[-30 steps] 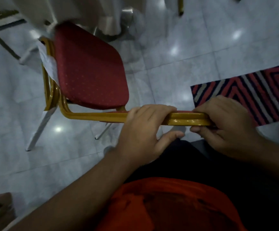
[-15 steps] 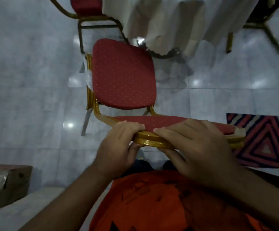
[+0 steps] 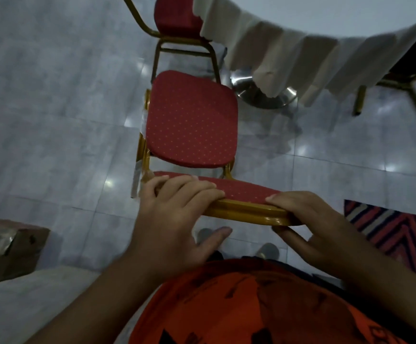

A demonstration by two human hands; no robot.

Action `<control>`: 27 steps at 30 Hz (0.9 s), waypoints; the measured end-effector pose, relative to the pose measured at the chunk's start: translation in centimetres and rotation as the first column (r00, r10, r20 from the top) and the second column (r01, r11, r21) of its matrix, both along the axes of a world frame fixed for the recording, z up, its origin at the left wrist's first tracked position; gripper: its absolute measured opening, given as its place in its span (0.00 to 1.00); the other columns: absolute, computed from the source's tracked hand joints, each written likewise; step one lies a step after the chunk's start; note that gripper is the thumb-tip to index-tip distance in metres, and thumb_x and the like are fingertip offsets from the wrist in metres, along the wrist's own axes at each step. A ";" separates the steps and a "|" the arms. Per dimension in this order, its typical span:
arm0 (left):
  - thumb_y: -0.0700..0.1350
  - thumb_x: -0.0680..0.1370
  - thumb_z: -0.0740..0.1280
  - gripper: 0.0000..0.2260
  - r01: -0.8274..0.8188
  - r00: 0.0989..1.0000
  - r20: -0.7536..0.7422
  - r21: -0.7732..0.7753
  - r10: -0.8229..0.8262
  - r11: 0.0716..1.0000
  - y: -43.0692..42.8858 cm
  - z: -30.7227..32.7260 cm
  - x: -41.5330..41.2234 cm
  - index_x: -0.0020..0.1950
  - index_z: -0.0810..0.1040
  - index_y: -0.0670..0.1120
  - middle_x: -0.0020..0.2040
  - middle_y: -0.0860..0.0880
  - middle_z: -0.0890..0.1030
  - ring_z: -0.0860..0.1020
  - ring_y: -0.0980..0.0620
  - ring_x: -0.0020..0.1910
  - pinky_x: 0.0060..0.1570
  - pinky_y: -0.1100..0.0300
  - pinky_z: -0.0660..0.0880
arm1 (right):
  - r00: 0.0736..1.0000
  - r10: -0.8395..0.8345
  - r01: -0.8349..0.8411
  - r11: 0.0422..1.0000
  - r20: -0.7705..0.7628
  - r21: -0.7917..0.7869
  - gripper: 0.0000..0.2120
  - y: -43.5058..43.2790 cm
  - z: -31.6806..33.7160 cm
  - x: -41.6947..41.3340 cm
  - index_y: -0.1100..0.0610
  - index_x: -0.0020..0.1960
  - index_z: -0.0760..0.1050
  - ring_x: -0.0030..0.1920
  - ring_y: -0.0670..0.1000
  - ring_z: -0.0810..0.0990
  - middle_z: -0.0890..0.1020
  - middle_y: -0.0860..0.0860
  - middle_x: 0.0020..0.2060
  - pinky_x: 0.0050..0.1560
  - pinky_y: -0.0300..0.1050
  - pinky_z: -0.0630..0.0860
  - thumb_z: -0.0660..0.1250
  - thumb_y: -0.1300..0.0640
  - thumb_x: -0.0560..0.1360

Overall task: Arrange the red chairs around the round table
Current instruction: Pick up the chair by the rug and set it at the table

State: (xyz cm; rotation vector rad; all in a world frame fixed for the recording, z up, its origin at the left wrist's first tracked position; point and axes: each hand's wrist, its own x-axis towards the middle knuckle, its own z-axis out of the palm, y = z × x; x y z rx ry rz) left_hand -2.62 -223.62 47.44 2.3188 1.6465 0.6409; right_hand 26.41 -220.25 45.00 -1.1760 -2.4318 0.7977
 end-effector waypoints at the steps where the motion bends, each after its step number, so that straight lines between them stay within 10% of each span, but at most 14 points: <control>1: 0.60 0.72 0.73 0.19 -0.017 1.000 -0.025 0.024 0.017 1.000 0.0 0.3 0.2 0.58 0.83 0.51 0.57 0.54 0.83 0.80 0.50 0.60 0.59 0.43 0.71 | 0.999 0.035 -0.035 0.999 -0.018 -0.022 0.21 0.3 -0.2 -0.6 0.51 0.71 0.72 0.63 0.46 0.76 0.78 0.46 0.63 0.58 0.49 0.78 0.65 0.49 0.79; 11: 0.63 0.75 0.70 0.16 -0.112 0.974 -0.182 0.137 0.136 0.984 -0.3 -1.2 -6.2 0.49 0.84 0.51 0.45 0.55 0.84 0.81 0.50 0.45 0.47 0.55 0.64 | 0.999 0.045 -0.045 0.992 0.005 0.114 0.20 1.2 -1.2 -8.3 0.54 0.62 0.79 0.50 0.48 0.79 0.83 0.48 0.52 0.48 0.48 0.78 0.64 0.42 0.79; 27: 0.64 0.77 0.68 0.16 -0.018 0.997 0.075 0.137 0.008 0.990 1.3 -5.4 1.8 0.49 0.82 0.51 0.43 0.56 0.81 0.79 0.53 0.42 0.41 0.52 0.71 | 0.982 -0.184 0.169 0.964 0.052 0.207 0.14 0.2 -1.1 -0.6 0.48 0.56 0.79 0.50 0.45 0.76 0.80 0.42 0.48 0.52 0.47 0.70 0.66 0.42 0.77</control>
